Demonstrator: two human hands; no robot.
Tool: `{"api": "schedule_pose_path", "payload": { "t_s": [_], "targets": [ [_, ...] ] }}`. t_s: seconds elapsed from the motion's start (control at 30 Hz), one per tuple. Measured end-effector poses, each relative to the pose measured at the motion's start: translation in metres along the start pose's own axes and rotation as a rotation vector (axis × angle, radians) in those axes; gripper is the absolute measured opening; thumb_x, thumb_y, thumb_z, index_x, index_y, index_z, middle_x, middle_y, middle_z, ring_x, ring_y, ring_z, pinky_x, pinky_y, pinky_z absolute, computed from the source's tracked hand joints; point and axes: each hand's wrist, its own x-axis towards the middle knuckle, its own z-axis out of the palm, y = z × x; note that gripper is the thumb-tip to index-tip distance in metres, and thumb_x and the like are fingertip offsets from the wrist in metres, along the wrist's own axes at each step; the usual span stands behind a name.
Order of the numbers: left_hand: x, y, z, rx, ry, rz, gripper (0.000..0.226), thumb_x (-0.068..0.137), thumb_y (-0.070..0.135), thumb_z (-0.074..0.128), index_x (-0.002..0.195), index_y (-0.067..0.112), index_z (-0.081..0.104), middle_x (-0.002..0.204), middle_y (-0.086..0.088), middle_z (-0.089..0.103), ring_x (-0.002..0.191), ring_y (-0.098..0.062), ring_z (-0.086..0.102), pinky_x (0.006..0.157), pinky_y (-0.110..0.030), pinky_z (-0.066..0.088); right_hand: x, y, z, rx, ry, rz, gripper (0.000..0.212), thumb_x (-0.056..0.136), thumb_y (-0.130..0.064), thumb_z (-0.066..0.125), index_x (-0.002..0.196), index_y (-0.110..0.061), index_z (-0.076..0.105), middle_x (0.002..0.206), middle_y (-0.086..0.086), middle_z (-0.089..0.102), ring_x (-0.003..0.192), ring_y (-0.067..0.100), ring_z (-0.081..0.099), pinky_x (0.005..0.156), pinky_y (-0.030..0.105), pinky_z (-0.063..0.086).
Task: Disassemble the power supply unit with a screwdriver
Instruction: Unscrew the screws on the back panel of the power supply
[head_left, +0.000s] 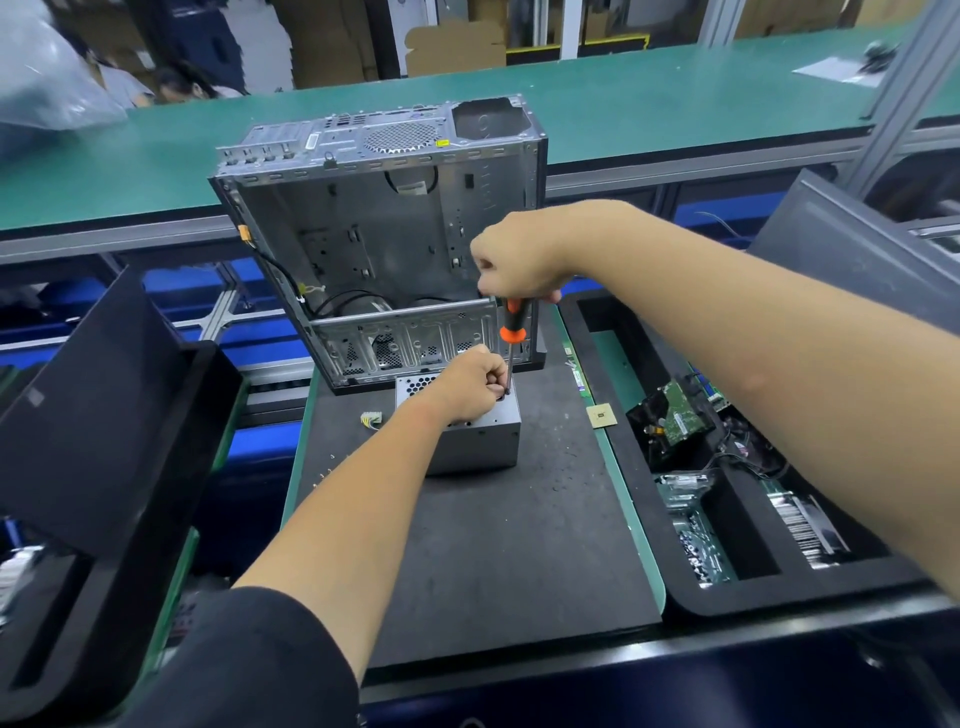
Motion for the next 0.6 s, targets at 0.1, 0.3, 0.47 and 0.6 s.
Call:
{"api": "schedule_pose_path", "payload": {
  "t_s": [0.1, 0.3, 0.47, 0.6],
  "targets": [
    [0.001, -0.001, 0.001, 0.003, 0.003, -0.010, 0.039, 0.085, -0.009, 0.054, 0.062, 0.021, 0.046, 0.082, 0.006, 0.040, 0.064, -0.005, 0.044, 0.058, -0.003, 0.037, -0.003, 0.004, -0.006, 0.133, 0.013, -0.121, 0.014, 0.087, -0.021, 0.061, 0.099, -0.016, 0.056, 0.091, 0.007, 0.069, 0.083, 0.027, 0.066, 0.062, 0.031, 0.044],
    [0.003, -0.003, 0.002, -0.011, 0.003, -0.027, 0.038, 0.085, -0.007, 0.056, 0.062, 0.021, 0.047, 0.082, 0.005, 0.041, 0.067, -0.010, 0.047, 0.060, -0.006, 0.039, -0.005, -0.002, -0.001, 0.250, 0.015, -0.075, 0.021, 0.086, -0.034, 0.062, 0.088, -0.015, 0.056, 0.078, 0.002, 0.066, 0.054, 0.019, 0.068, 0.056, 0.026, 0.047],
    [0.002, -0.002, 0.001, -0.010, -0.018, -0.021, 0.035, 0.085, -0.010, 0.054, 0.066, 0.018, 0.047, 0.082, 0.004, 0.043, 0.070, -0.010, 0.050, 0.061, -0.006, 0.040, 0.001, -0.016, -0.004, -0.021, -0.009, -0.020, 0.037, 0.098, -0.024, 0.034, 0.085, -0.002, 0.061, 0.070, 0.015, 0.070, 0.066, 0.030, 0.068, 0.064, 0.033, 0.050],
    [0.003, -0.002, 0.001, -0.046, -0.028, -0.059, 0.018, 0.086, -0.014, 0.048, 0.083, 0.003, 0.054, 0.078, 0.002, 0.043, 0.063, -0.006, 0.042, 0.059, -0.010, 0.038, -0.003, -0.014, -0.010, 0.075, -0.081, -0.118, 0.020, 0.087, -0.016, 0.060, 0.104, -0.007, 0.060, 0.086, 0.010, 0.068, 0.076, 0.030, 0.066, 0.058, 0.030, 0.045]
  ]
}}
